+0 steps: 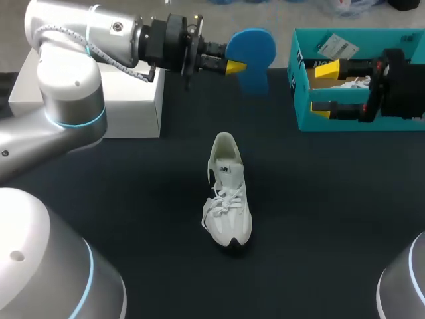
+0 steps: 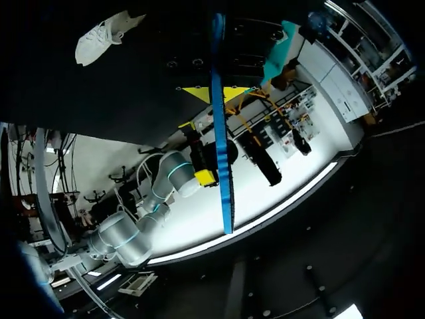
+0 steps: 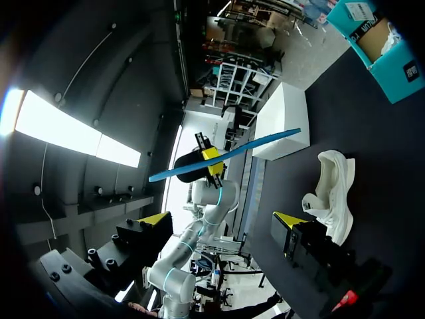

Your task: Take the shoe out of the shoebox, open the shoe tongue, remove and reinsert the insole, then place the shoe into the shoebox

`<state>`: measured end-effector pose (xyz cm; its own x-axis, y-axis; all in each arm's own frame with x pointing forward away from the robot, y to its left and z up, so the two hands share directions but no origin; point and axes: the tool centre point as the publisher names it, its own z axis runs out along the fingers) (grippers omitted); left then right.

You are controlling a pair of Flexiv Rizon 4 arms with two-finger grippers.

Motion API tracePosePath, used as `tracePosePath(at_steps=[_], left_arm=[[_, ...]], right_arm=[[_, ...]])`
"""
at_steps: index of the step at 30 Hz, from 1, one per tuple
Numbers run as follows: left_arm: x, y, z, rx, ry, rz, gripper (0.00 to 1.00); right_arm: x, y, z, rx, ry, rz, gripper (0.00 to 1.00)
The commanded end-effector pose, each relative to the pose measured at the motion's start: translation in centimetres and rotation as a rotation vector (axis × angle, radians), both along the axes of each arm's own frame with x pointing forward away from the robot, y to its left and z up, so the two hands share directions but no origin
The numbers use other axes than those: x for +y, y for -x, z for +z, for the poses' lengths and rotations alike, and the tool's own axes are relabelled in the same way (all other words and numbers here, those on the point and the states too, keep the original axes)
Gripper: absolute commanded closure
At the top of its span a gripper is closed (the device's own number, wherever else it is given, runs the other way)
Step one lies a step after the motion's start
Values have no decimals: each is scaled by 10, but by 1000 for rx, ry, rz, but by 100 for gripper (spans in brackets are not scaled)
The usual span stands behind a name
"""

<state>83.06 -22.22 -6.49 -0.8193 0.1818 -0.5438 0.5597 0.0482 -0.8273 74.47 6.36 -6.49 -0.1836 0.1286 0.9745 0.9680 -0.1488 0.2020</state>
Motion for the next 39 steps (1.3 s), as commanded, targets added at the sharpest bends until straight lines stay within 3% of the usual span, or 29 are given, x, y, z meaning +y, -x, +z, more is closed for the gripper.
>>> tracePosePath(at_steps=[1,12,14,16,20,23,39], left_arm=[[-2,-5,4,-617,31,82,100],[-2,-5,4,-617,31,82,100],[2,-1,2,-724,139,-14,100],[6,3,4,-706,252,-59,100],[5,-7,8,-771,263,-44,100],[3,-10,16,-863,166,-53,100],[-1,-7,15,-893,179,-39,100]], right_arm=[[2,-1,-1,0,0,-1,0],[2,-1,-1,0,0,-1,0],[2,-1,-1,0,0,-1,0],[2,-1,-1,0,0,-1,0],[2,-1,-1,0,0,-1,0],[2,-1,-1,0,0,-1,0],[2,-1,-1,0,0,-1,0]])
